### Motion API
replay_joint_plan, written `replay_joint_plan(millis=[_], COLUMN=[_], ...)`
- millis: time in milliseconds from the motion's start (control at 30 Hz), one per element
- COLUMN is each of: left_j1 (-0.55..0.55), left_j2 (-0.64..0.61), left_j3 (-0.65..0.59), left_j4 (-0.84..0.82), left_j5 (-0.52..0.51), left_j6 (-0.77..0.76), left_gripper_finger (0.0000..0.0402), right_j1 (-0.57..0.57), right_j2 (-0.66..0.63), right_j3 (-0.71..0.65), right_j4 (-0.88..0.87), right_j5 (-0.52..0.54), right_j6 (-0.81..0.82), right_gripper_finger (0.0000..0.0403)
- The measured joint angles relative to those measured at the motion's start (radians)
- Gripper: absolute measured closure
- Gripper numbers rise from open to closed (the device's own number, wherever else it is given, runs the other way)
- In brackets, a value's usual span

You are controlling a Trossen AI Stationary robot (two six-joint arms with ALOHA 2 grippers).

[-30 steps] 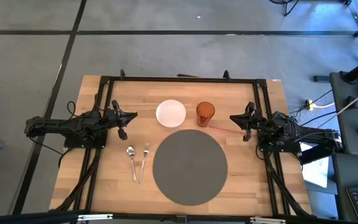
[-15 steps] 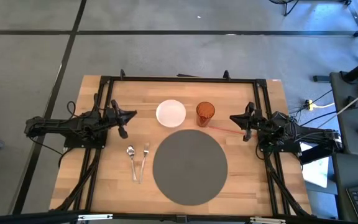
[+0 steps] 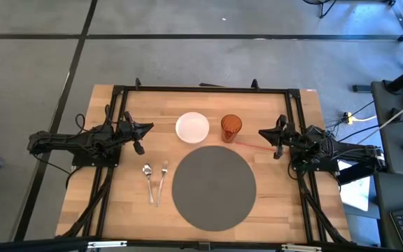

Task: Pick & Place Utensil
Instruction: Put the white bowl to the center of the gray mat

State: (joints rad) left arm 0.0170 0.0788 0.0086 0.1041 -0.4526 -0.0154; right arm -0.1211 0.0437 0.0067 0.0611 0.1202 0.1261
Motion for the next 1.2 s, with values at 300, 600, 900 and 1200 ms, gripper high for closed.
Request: replay_joint_plan(millis=[300, 600, 900, 1200], left_j1=[0.000, 0.002, 0.006, 0.006], left_j2=[0.000, 0.005, 0.231, 0.684], left_j3=[0.000, 0.010, 0.195, 0.518], left_j4=[-0.017, -0.023, -0.013, -0.211], left_j5=[0.000, 0.085, 0.174, 0.234], left_j6=[-0.108, -0.270, -0.299, -0.326], left_gripper_finger=[0.0398, 0.0398, 0.0398, 0.0398], right_j1=[0.000, 0.000, 0.000, 0.000], right_j2=[0.000, 0.000, 0.000, 0.000], right_j3=[0.000, 0.000, 0.000, 0.000], right_j4=[0.000, 0.000, 0.017, 0.017], right_j5=[0.000, 0.000, 0.000, 0.000], right_j6=[0.000, 0.000, -0.006, -0.106], right_gripper_finger=[0.0377, 0.0377, 0.0377, 0.0377])
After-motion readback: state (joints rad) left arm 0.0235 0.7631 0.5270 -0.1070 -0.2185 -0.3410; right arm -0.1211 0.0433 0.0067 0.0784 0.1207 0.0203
